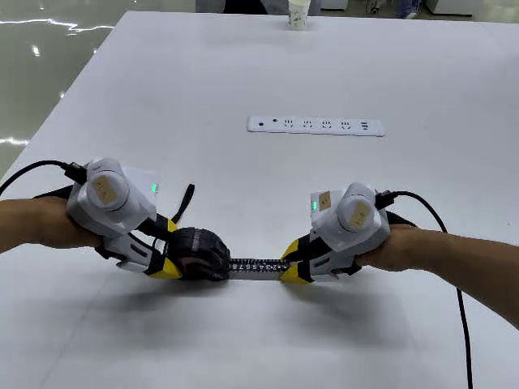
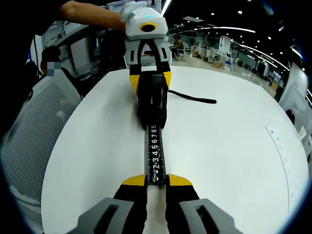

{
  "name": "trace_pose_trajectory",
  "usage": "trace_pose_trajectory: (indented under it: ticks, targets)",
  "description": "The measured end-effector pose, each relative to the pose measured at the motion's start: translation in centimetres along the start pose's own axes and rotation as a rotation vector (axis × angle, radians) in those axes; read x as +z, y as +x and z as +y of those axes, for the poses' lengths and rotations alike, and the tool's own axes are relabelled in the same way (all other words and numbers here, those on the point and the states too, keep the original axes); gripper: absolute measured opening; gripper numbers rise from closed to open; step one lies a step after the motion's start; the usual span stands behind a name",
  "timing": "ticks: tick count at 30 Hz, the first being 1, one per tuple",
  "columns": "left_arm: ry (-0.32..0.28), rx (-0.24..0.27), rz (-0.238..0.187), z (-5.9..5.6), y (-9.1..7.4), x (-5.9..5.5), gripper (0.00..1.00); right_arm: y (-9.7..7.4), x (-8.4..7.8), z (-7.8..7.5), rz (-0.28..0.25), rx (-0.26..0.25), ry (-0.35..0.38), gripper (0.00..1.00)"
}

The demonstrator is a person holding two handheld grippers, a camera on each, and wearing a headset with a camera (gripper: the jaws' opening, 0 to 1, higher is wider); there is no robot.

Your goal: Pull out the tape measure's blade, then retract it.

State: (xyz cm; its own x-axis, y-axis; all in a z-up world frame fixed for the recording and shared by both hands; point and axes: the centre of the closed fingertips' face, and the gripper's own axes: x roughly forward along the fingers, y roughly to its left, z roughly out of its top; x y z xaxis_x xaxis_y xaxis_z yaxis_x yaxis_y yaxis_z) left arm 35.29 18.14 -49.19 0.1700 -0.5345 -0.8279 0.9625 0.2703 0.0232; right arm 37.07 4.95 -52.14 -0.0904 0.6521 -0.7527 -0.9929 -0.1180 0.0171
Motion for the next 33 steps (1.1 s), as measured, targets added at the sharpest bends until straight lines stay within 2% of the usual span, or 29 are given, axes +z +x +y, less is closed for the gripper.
trace_pose_trajectory:
  ticks: [33]
  targets:
    - [0.002, -0.005, 0.014, 0.0, 0.0, -0.2, 0.25, -2.8, -3.0, 0.0, 0.023, -0.018, 0.008, 0.10]
